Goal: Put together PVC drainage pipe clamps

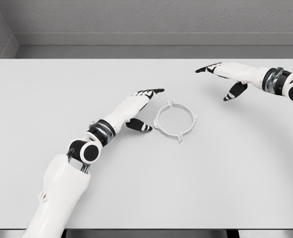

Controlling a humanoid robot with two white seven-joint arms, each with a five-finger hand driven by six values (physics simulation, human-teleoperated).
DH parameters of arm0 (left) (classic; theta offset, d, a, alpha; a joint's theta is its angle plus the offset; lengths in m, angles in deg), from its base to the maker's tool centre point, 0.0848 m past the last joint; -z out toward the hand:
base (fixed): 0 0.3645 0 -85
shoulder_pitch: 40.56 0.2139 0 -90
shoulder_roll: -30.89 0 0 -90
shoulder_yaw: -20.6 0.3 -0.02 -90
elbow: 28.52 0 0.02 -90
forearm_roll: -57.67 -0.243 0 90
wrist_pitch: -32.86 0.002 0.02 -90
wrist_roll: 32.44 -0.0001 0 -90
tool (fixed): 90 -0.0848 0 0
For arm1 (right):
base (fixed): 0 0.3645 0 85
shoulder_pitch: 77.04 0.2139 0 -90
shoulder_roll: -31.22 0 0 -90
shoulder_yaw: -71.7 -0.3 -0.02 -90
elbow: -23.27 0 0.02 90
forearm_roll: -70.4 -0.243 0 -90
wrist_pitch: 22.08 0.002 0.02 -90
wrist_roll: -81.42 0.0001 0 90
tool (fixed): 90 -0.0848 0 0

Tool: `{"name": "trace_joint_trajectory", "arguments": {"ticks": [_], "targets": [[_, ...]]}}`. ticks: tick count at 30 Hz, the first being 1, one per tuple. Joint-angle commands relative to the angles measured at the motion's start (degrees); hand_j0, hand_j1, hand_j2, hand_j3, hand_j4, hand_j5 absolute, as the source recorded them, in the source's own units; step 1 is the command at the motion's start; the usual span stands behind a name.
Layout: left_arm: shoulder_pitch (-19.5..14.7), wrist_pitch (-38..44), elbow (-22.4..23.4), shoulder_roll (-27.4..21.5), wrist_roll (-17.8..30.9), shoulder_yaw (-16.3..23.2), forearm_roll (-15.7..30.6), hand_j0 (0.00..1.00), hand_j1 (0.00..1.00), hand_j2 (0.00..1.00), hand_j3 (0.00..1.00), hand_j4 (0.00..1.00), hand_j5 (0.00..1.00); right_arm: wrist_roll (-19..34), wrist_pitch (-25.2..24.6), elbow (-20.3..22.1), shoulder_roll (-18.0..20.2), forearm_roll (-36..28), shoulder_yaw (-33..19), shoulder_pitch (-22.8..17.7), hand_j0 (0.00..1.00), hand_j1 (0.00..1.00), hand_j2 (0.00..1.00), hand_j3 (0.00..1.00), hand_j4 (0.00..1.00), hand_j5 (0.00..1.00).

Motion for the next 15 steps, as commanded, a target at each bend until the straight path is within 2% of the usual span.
{"name": "trace_joint_trajectory", "arguments": {"ticks": [1,15], "targets": [[0.0,0.0,0.5,0.0,0.0,0.0,0.3,1.0,1.0,1.0,1.0,1.0,1.0,0.0,-0.1,0.0,0.1,-0.3,-0.1,0.0,1.0,1.0,1.0,1.0,1.0,1.0],[-0.8,0.0,0.5,0.0,0.0,1.0,0.3,1.0,1.0,1.0,1.0,1.0,1.0,0.0,-0.1,0.0,0.1,-0.3,0.0,0.0,1.0,1.0,1.0,1.0,1.0,1.0]]}}
